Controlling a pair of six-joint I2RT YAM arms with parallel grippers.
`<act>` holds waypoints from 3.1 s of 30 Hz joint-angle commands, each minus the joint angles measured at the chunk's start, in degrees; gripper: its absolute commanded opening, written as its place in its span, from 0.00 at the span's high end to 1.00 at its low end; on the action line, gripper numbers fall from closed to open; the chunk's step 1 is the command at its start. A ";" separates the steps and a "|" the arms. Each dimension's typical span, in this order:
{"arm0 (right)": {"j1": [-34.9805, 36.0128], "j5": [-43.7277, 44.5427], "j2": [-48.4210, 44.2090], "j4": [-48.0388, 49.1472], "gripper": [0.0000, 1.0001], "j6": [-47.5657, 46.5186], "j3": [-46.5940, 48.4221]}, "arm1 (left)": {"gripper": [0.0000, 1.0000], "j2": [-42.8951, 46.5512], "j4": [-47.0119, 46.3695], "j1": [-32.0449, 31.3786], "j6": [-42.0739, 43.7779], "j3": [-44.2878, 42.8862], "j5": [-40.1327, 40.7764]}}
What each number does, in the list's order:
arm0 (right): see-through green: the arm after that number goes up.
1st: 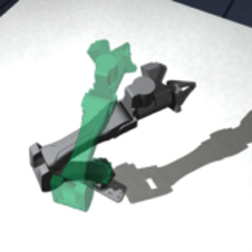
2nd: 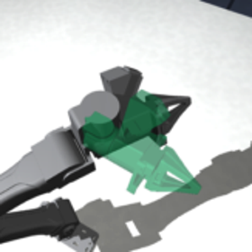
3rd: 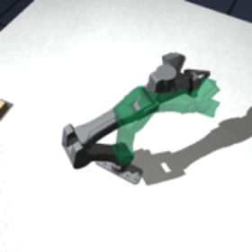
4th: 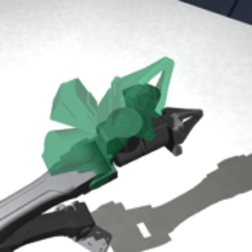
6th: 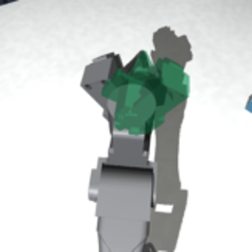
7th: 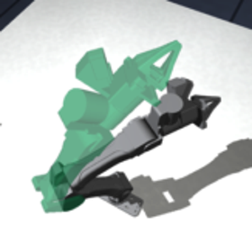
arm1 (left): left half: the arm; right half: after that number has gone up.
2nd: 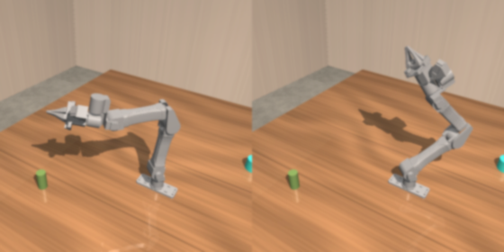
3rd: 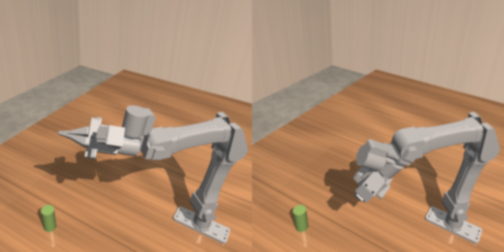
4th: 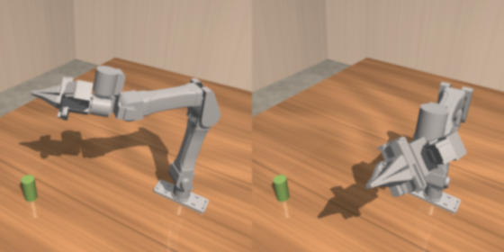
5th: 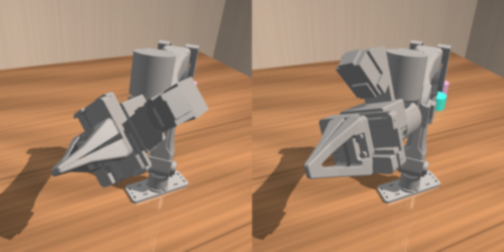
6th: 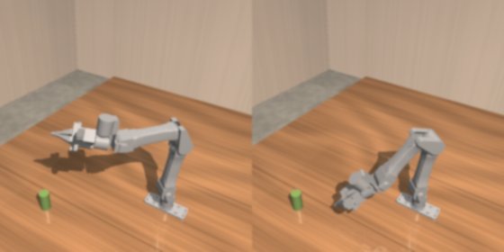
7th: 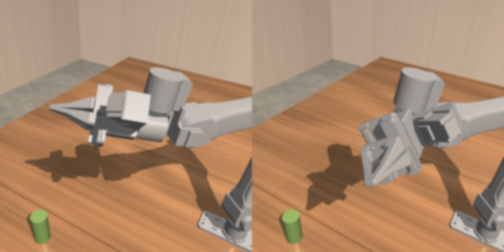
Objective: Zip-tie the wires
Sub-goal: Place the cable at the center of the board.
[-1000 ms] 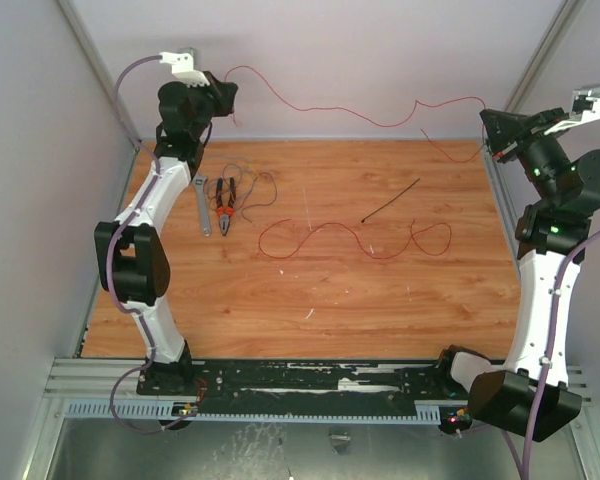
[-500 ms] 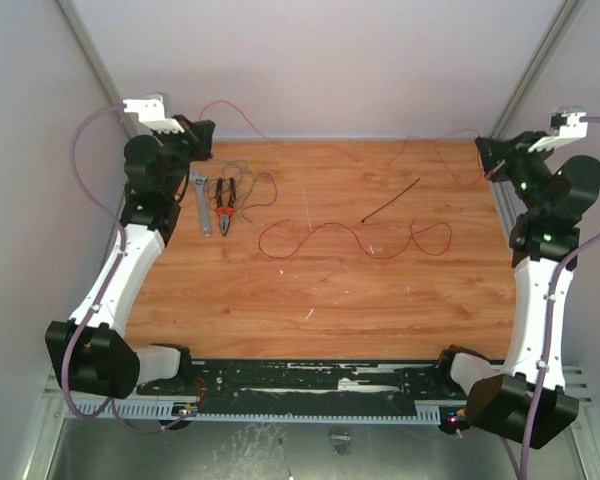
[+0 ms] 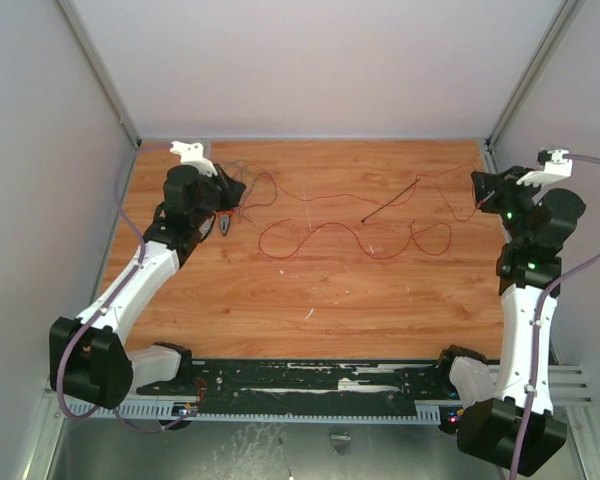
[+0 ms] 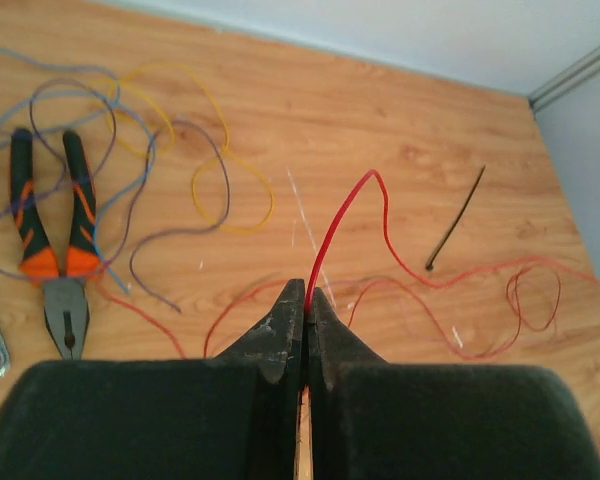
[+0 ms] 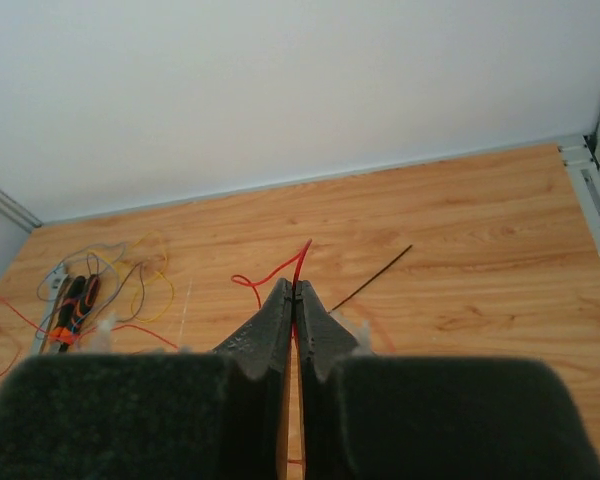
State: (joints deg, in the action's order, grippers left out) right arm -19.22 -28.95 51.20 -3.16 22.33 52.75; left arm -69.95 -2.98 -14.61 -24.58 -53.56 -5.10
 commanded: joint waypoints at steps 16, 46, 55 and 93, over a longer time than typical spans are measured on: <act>-0.09 25.62 -5.12 -1.61 1.00 -5.00 -3.94 | 1.00 -0.45 2.90 -8.39 -0.27 7.14 6.70; -0.15 30.77 0.61 13.06 1.00 0.89 -25.76 | 0.98 -16.58 1.31 -24.26 2.33 4.27 28.04; -0.11 33.08 3.12 14.50 0.97 0.69 -26.42 | 0.85 -21.04 1.18 -26.37 1.06 4.43 27.49; 1.14 21.03 4.59 11.89 0.58 -0.02 -18.30 | 0.02 -11.11 7.39 -26.65 1.56 3.11 25.68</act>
State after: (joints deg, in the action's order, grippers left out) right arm -19.11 -4.36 55.51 7.73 22.41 32.05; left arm -85.89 3.73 -40.97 -23.35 -50.04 20.86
